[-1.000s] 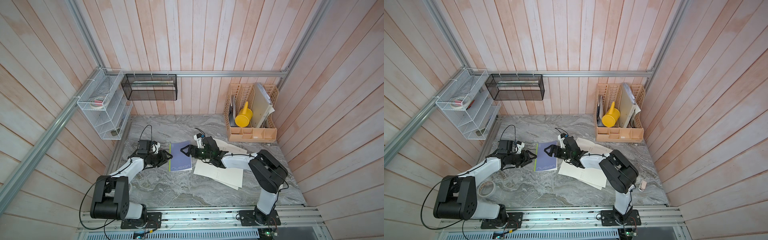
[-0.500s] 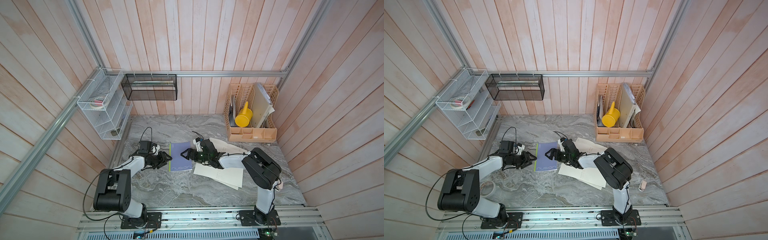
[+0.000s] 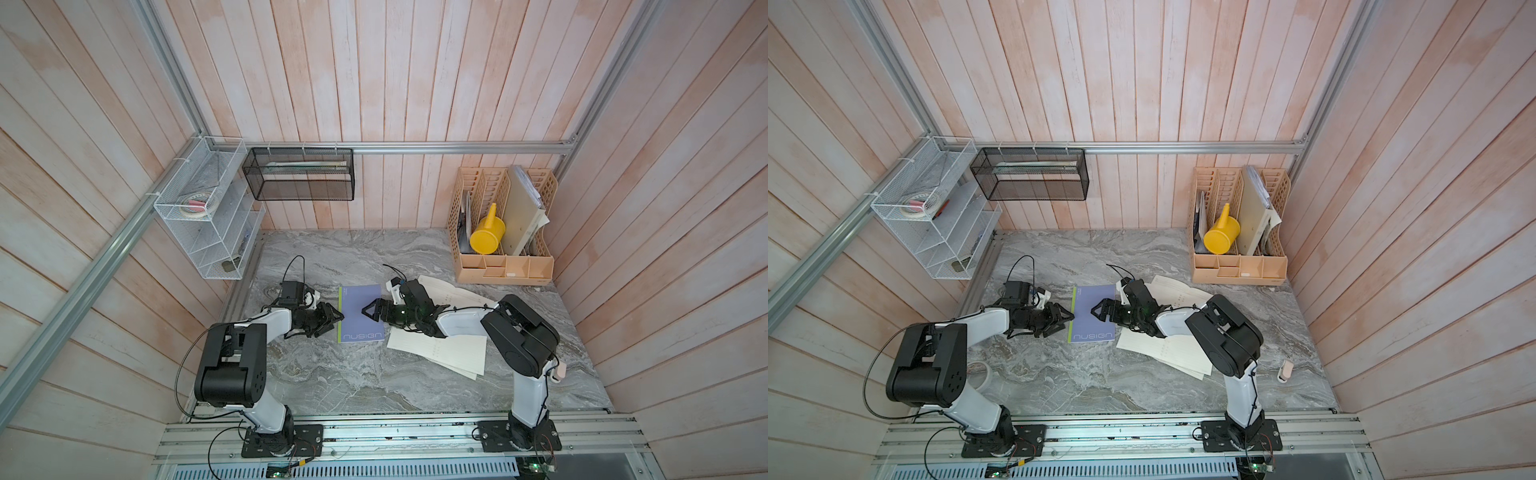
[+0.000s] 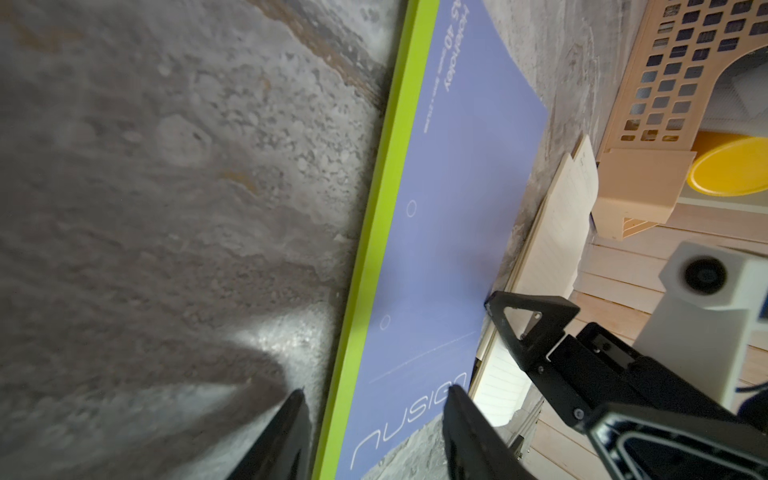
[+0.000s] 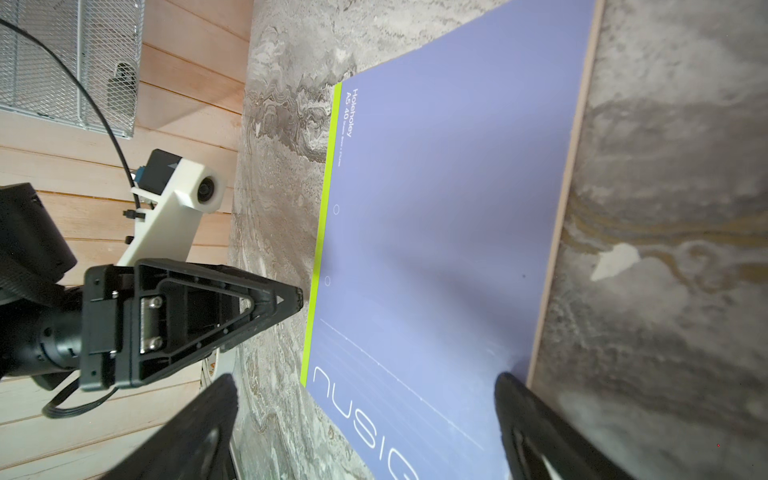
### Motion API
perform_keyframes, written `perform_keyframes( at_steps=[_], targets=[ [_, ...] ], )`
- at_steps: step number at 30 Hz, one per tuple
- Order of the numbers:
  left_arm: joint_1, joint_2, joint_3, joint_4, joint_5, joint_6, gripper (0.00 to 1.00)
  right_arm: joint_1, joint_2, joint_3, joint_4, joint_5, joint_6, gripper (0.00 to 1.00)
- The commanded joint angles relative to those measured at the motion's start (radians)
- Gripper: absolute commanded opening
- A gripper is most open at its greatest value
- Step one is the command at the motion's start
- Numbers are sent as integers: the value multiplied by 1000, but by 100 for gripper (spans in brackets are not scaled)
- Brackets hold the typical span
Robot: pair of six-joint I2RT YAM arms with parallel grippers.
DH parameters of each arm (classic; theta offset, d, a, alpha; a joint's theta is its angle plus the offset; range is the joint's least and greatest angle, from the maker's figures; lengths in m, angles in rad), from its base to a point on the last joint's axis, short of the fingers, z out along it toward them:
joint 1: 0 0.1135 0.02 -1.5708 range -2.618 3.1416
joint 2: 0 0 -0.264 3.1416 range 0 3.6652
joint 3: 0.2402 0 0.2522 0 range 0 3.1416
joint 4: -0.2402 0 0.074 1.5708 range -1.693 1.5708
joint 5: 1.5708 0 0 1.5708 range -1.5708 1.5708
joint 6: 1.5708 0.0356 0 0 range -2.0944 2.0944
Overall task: Close the notebook
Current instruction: Pick up the notebook from the center of the board.
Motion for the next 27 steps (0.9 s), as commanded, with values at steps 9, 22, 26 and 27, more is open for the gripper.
perform_keyframes(
  at_steps=[9, 22, 26, 27],
  targets=[
    [7, 80, 0, 99, 118, -8, 55, 1, 27, -6, -50, 4, -9, 98],
    [8, 106, -143, 426, 273, -134, 52, 7, 87, -4, -13, -38, 17, 98],
    [8, 93, -184, 599, 326, -210, 52, 7, 113, -11, 4, -56, 34, 98],
    [8, 86, -196, 648, 339, -238, 52, 8, 117, -14, 12, -58, 38, 98]
  ],
)
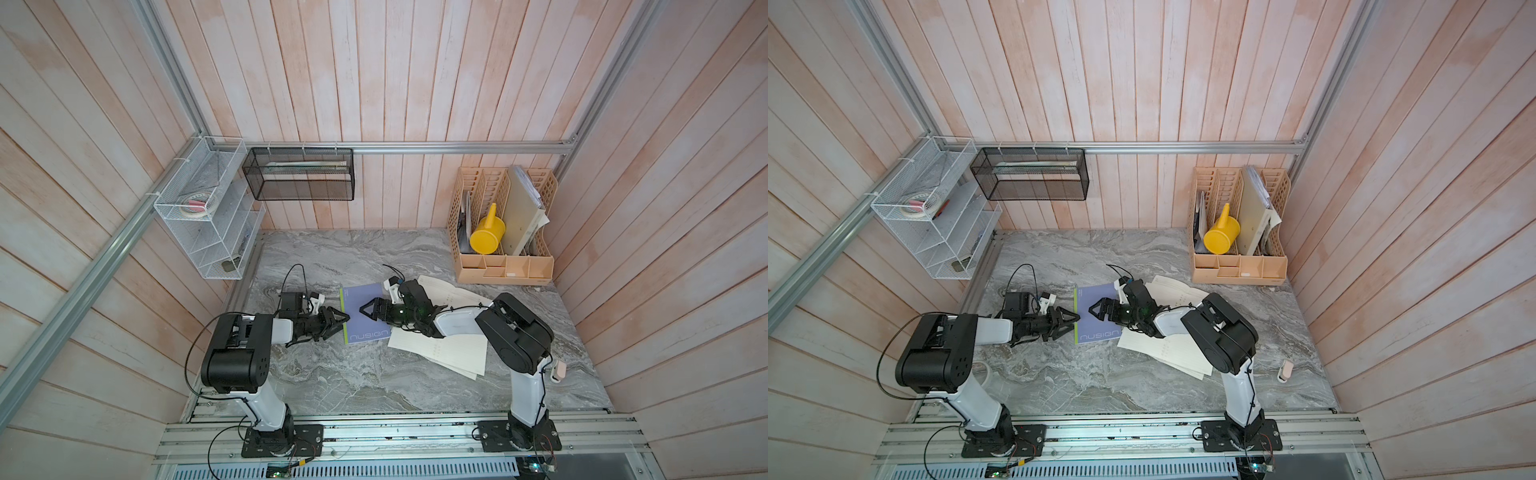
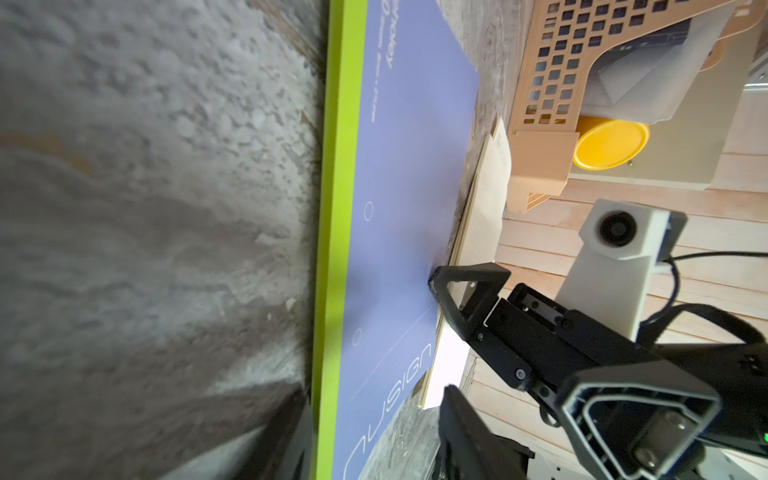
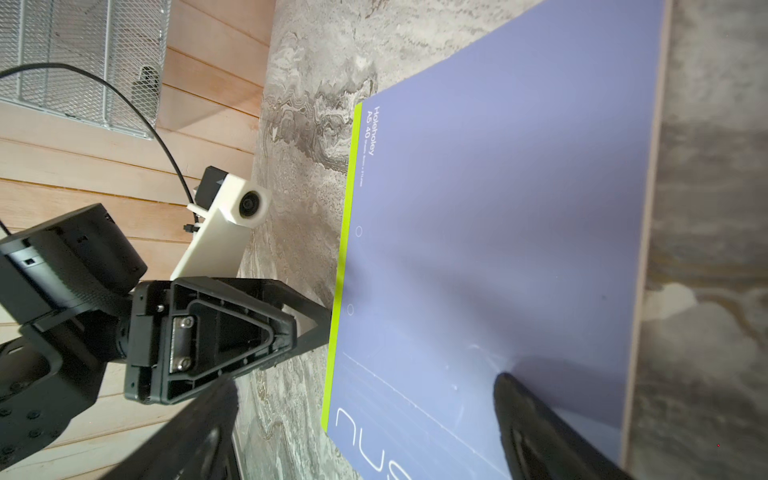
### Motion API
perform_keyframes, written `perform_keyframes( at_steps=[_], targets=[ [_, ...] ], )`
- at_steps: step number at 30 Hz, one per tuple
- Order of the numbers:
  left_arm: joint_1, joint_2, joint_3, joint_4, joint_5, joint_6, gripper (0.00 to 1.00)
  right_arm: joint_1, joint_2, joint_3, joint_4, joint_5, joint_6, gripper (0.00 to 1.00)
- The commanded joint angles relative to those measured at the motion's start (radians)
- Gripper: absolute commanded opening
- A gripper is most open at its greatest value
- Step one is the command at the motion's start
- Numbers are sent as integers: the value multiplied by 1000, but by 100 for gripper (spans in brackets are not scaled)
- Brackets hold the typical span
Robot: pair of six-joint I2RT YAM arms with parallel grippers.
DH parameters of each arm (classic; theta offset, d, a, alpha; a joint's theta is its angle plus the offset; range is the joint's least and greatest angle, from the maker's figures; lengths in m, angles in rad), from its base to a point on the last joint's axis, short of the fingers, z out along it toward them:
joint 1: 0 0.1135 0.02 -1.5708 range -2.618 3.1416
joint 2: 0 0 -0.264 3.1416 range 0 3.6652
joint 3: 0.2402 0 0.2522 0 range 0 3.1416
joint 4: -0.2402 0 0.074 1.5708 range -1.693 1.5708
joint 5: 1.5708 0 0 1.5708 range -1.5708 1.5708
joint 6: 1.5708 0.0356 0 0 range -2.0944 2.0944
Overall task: Close the notebook
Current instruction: Pick up the notebook from the center of the board.
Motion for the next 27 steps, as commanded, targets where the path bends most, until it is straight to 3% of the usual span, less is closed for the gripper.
perform_keyframes(
  at_steps=[1, 10, 25, 27],
  targets=[
    [-9, 1, -37, 234, 86, -104, 52, 8, 74, -24, -79, -29, 30, 98],
    [-9, 0, -75, 562, 150, -280, 52, 8, 105, -25, -51, -46, 51, 98],
    [-53, 113, -16, 293, 86, -153, 46, 9, 129, -21, -29, -63, 63, 98],
    [-53, 108, -9, 268, 79, -146, 38, 9, 130, -20, -26, -66, 66, 98]
  ],
)
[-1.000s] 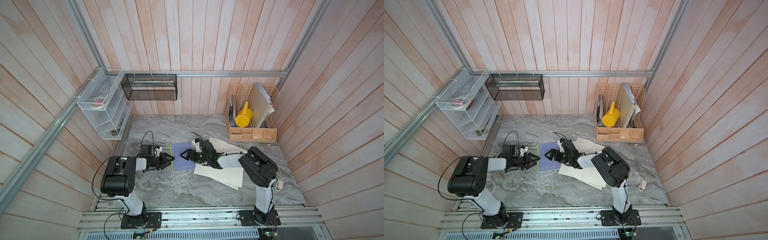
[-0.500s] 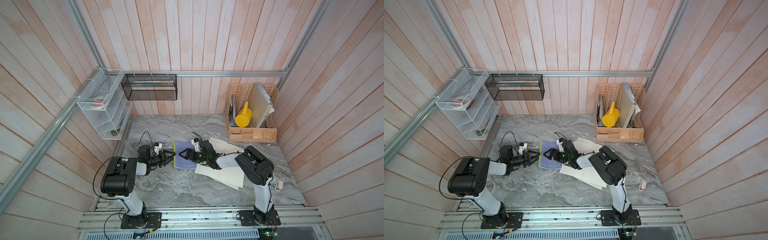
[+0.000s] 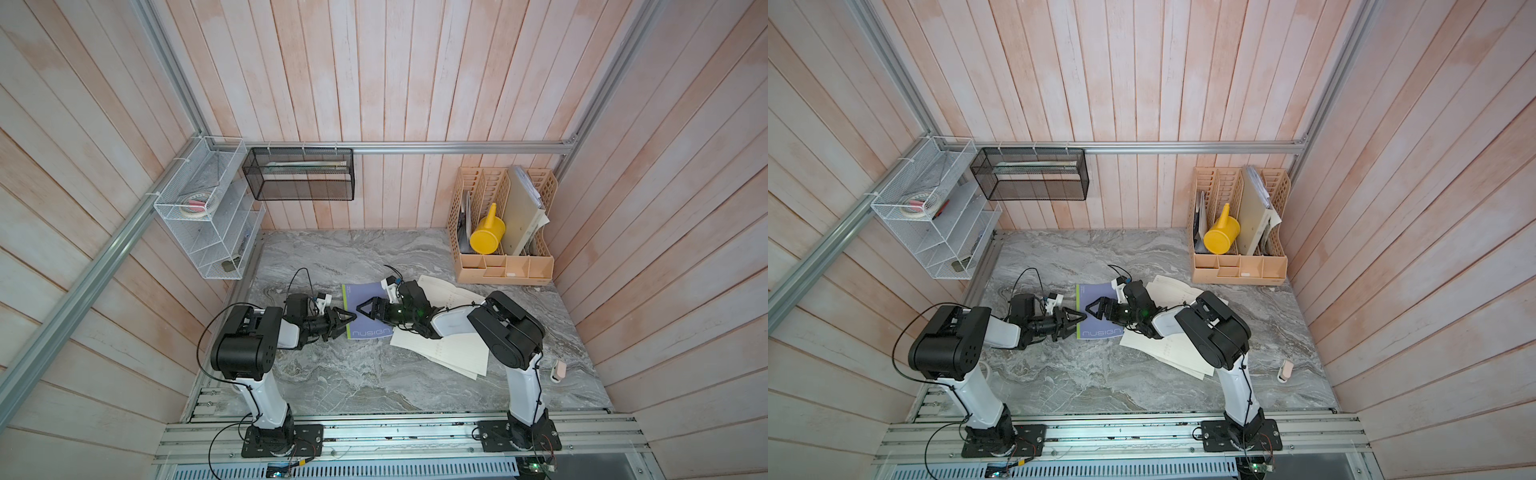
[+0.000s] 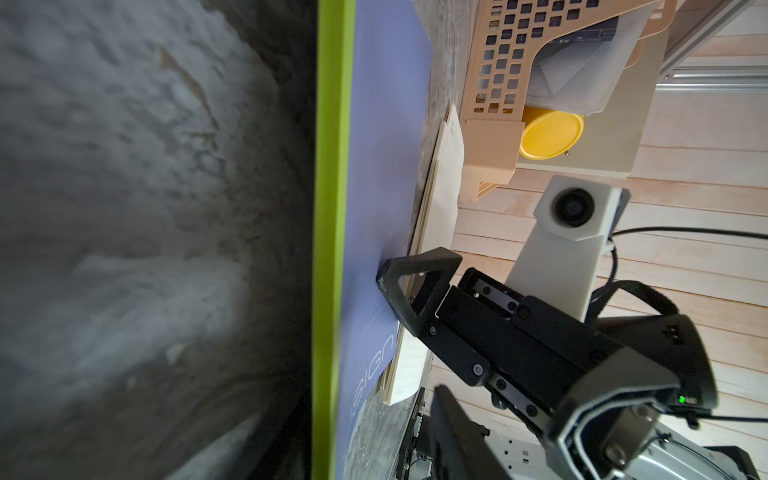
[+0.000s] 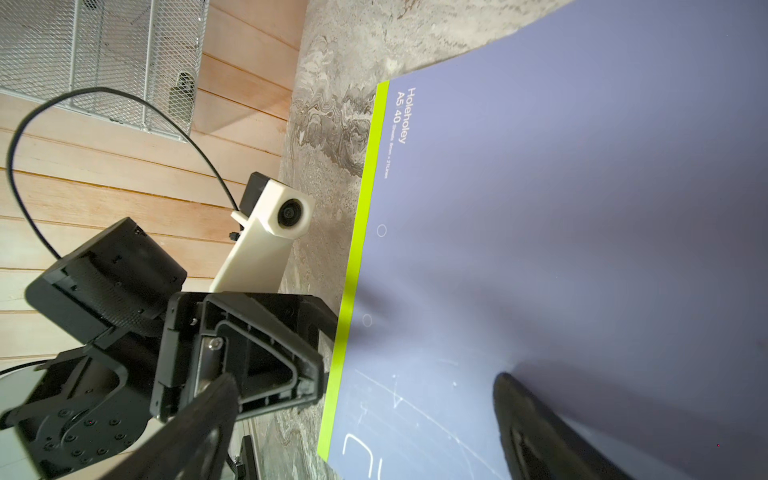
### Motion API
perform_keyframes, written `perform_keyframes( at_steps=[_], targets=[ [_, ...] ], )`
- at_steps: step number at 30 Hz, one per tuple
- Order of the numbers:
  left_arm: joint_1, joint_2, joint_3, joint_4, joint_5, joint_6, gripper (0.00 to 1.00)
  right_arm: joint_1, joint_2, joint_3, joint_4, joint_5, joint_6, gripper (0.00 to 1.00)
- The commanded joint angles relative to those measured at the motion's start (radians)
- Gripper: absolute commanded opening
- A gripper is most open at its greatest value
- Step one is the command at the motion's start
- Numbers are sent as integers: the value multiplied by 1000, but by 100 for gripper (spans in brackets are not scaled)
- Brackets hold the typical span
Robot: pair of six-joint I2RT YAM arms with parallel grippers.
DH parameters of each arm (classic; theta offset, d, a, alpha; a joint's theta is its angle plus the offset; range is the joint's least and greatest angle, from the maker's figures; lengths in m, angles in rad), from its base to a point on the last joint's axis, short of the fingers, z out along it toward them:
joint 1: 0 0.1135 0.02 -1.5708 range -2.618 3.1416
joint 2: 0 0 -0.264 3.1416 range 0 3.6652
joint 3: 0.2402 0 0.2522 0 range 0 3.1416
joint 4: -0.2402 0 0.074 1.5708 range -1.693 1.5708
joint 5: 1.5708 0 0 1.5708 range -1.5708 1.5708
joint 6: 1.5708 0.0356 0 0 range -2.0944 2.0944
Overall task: Close the notebook
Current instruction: Pick up the notebook from the center of the board, then place the notebook at the center of the board.
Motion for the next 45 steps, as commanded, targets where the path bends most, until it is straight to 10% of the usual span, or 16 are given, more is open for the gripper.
perform_keyframes(
  at_steps=[1, 10, 20, 33, 45],
  targets=[
    [-4, 0, 33, -64, -19, 48, 34, 11, 70, -26, -152, -11, 26, 98],
    [-3, -80, 162, -494, -179, 282, 1, 12, 28, -43, -118, -1, 18, 98],
    [17, -118, 287, -636, -203, 389, 0, 2, -97, -34, -175, 39, -43, 98],
    [16, 171, 698, -832, -125, 494, 0, -67, -266, -35, -274, 73, -122, 98],
    [5, 238, 684, -753, -169, 449, 0, -78, -255, -74, -217, 45, -103, 98]
  ],
)
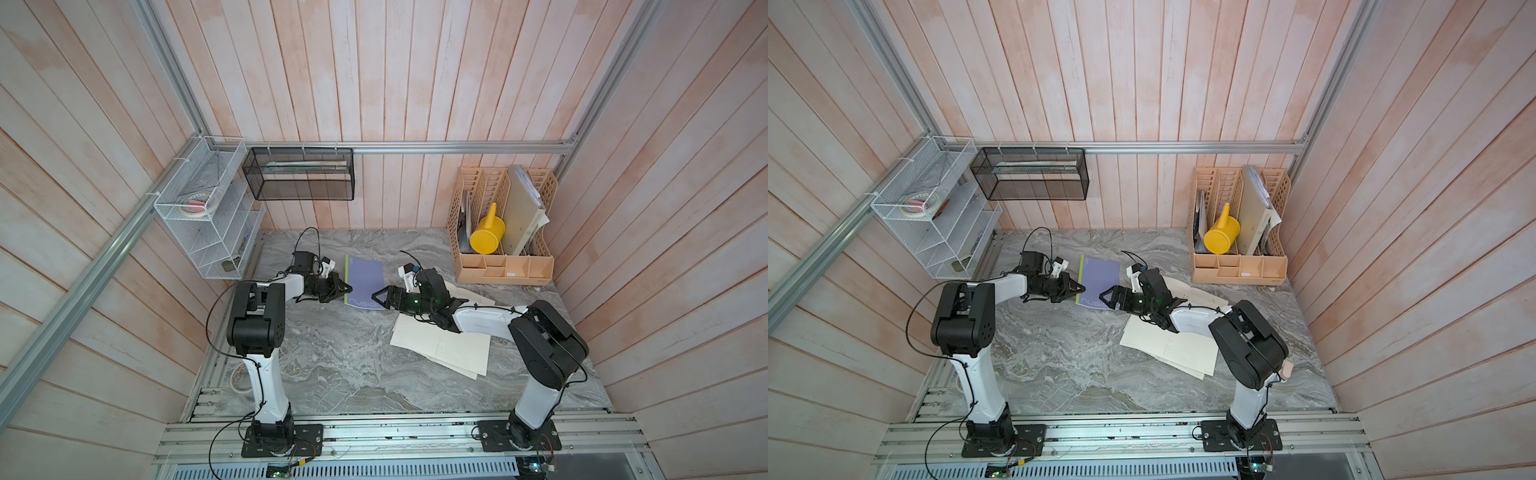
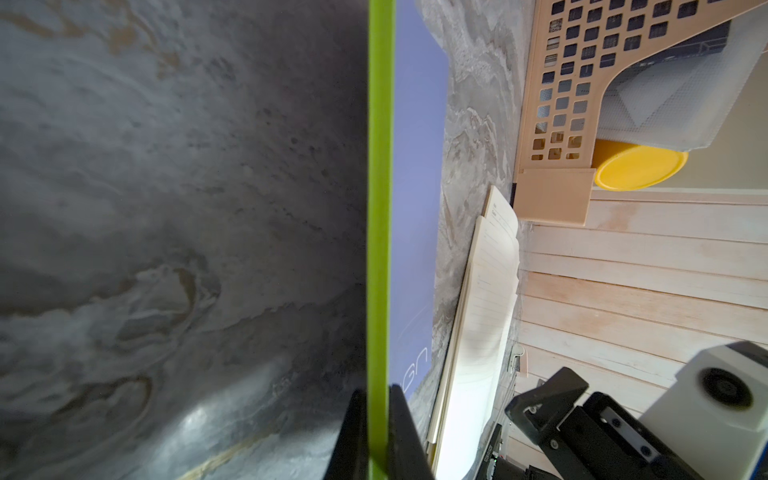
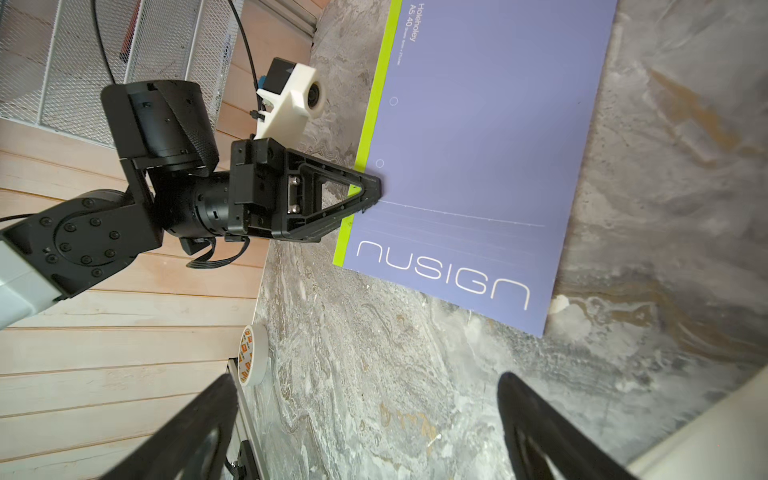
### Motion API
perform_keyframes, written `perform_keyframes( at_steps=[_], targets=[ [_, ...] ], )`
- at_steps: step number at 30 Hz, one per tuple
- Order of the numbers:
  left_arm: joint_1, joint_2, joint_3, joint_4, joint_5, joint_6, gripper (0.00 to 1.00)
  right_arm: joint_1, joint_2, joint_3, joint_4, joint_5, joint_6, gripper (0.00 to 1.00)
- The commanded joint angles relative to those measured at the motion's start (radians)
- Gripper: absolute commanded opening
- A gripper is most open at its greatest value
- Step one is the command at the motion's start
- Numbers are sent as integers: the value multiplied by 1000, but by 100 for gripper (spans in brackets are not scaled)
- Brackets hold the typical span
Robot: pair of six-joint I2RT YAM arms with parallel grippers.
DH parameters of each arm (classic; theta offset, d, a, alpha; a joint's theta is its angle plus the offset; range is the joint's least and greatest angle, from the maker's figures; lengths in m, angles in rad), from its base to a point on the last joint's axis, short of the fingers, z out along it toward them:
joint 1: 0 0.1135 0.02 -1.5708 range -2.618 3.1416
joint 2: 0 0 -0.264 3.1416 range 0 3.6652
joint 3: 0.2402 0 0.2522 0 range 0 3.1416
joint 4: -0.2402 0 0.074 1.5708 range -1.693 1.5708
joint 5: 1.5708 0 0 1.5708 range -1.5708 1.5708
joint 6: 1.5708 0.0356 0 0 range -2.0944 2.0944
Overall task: Close the notebook
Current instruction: Place the notebook at the center of the board.
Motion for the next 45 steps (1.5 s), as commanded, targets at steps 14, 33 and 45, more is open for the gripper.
perform_keyframes(
  at_steps=[14, 33, 45],
  targets=[
    [-5, 32, 11, -23, -85, 24, 8, -8, 15, -34, 33, -16, 4, 98],
    [-3, -239, -1, -209, -414, 92, 50, -56, -107, -134, 3, -8, -21, 98],
    [-124, -579, -452, 49, -58, -134, 51, -242, -465, -373, -208, 71, -93, 98]
  ],
)
